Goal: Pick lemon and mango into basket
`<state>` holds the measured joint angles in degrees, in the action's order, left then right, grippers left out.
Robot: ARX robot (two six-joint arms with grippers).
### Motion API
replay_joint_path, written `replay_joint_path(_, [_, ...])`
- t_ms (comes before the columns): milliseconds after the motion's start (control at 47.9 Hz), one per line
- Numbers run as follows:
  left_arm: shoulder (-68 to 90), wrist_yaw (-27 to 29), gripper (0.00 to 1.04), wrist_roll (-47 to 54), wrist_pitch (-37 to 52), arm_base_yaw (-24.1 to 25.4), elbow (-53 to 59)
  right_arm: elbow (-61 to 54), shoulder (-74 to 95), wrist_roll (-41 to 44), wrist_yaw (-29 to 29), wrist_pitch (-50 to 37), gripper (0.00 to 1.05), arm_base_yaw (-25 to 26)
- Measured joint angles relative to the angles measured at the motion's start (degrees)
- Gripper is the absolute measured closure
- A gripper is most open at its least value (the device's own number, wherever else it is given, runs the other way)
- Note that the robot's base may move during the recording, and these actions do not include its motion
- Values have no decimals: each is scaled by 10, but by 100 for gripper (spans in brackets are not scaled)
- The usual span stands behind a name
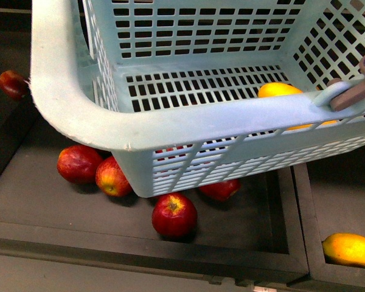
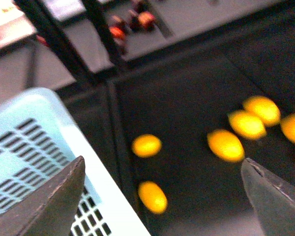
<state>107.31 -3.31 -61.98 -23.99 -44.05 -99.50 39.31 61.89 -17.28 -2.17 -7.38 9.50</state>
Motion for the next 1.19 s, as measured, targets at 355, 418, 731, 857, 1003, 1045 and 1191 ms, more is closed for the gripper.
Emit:
replay_joint_path(355, [0,-10,100,-4,0,-2,0,-227,-145,160,110,-225,76,-2])
replay_joint_path(418, [0,-7,100,-3,0,-1,0,-242,-160,162,103,-227,85,-10])
replay_joint_path(731, [0,-3,100,0,0,0,0,-320,-256,170,27,-211,103,-79])
replay_joint_path(857, [0,-4,100,0,0,0,0,-336,-285,170,24,-198,103,-92])
replay_joint_path(1003, [0,-5,100,-1,0,0,0,-348,-312,171,22,-184,98,-92])
replay_joint_path(1045, [0,-5,100,0,0,0,0,-349,-315,171,22,-184,93,-92])
replay_joint_path(1191, [0,-3,100,0,0,0,0,-350,-317,171,22,-184,68,-93])
